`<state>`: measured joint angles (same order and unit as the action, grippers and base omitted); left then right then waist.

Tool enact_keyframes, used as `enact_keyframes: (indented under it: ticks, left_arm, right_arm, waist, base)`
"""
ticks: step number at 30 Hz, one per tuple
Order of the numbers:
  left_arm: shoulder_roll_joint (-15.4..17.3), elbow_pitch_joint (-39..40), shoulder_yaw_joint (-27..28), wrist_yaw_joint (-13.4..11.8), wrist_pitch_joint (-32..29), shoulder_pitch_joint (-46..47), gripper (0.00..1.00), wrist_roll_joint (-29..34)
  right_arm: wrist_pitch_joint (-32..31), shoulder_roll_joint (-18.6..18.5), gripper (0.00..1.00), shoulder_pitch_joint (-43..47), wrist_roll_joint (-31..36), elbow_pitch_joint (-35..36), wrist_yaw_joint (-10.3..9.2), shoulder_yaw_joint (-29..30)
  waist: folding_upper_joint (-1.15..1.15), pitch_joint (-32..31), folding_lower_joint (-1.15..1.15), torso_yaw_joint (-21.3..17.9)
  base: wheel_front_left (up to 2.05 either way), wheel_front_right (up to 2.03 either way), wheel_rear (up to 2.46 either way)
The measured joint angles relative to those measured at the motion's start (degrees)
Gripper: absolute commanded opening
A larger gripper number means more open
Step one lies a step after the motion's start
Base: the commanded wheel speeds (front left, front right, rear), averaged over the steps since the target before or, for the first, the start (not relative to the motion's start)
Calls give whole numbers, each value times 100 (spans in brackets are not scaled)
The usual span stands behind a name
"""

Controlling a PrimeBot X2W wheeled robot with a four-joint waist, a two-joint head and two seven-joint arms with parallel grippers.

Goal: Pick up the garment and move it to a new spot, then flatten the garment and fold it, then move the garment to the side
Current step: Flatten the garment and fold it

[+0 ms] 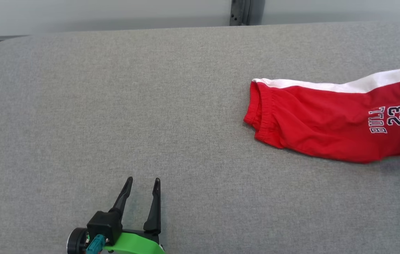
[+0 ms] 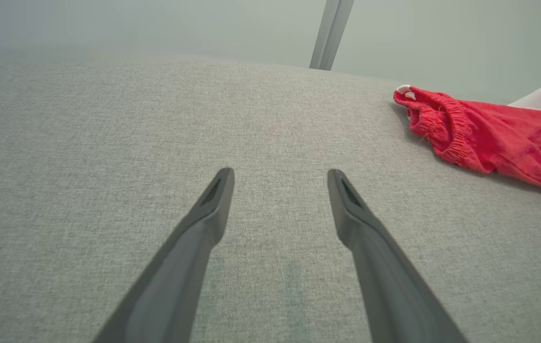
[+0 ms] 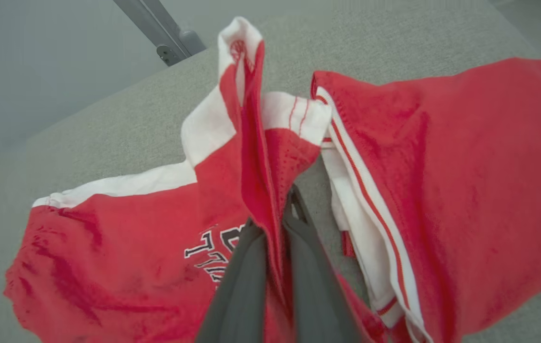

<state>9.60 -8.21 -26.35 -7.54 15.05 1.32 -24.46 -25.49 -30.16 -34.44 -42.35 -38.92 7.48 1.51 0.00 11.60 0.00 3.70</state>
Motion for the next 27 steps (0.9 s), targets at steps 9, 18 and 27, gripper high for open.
enact_keyframes:
  ticks: [9, 18, 27]
  left_arm:
    - [-140, -49, 2, 24, 0, -181, 100, 43]
    - [-354, -243, -213, 208, -1, 17, 100, 201]
    - [-516, -475, -245, 277, 0, 186, 100, 255]
  right_arm:
    - [-526, 1141, 0, 66, 64, 1362, 1, -194]
    - [-190, 2590, 0, -8, 1157, 1284, 0, -36]
    - [673, 2720, 0, -458, 1715, 240, 0, 222]
  waist:
    - [0, -392, 0, -124]
    - [0, -248, 0, 32]
    - [0, 41, 0, 608]
  base:
    - [0, 0, 0]
    - [0, 0, 0]
    - [0, 0, 0]
